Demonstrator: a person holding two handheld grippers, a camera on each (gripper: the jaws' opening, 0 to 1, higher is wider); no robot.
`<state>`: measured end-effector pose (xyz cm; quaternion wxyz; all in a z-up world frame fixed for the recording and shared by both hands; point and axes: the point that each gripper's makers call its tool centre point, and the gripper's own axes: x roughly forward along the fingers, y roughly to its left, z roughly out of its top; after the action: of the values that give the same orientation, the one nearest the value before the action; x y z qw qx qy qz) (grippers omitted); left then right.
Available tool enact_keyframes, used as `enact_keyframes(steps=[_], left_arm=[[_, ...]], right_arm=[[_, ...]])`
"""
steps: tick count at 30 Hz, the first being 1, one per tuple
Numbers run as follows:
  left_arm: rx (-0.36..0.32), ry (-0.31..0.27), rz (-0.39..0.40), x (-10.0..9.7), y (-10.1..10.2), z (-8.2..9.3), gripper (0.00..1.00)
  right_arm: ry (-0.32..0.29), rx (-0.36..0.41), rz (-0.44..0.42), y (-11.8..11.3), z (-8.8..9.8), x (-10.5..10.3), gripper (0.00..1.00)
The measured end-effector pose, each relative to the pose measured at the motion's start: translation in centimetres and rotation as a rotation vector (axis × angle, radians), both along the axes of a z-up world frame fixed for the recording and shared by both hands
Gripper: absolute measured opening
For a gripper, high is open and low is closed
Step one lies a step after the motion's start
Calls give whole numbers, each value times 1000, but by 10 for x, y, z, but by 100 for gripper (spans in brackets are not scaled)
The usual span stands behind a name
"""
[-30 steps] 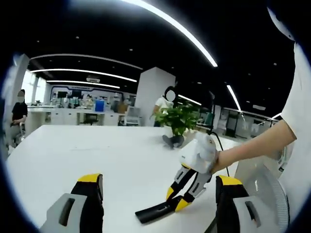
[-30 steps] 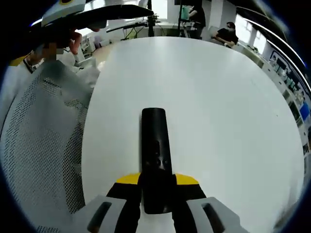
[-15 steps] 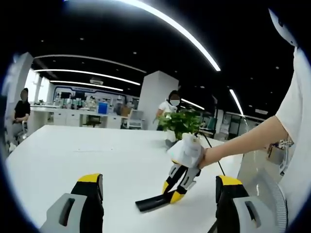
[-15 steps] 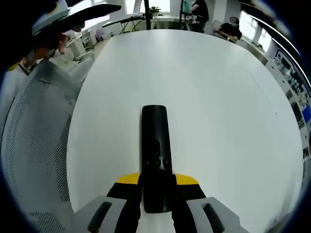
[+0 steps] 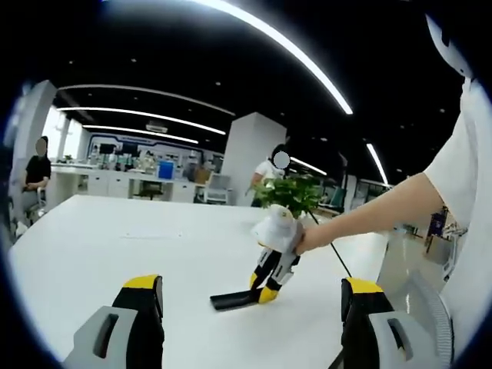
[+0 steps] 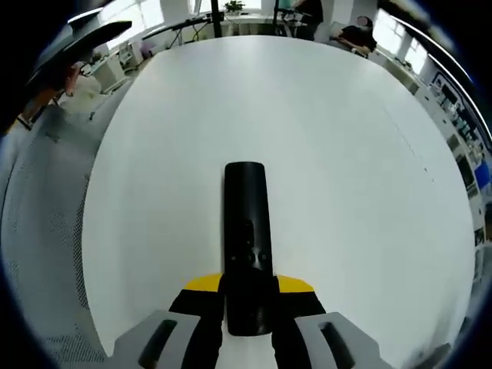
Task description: Press the specified remote control buttons in sequence, fully releasing each button before pressing the next.
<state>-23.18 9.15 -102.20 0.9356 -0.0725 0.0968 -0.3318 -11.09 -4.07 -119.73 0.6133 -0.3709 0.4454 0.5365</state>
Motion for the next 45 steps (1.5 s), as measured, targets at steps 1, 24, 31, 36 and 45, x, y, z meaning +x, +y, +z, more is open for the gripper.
enact_keyframes(steps=[1,24,31,36,45], left_arm=[[-5,2,1,0,0,0,100],[18,52,-6,11,2,-12,100],[23,57,-10,15,2,-13,100],[25,65,-15,14,1,-14,100],[16,98,-16,12,0,-21,100]], right_arm=[[1,-7,-1,0,0,3,21],[-15,-10,-18,-2,2,44,22],[-41,124,-219,-1,5,46,38],[-95,292,-402,0,16,45,54],[-194,636,-690,-9,60,38,85]])
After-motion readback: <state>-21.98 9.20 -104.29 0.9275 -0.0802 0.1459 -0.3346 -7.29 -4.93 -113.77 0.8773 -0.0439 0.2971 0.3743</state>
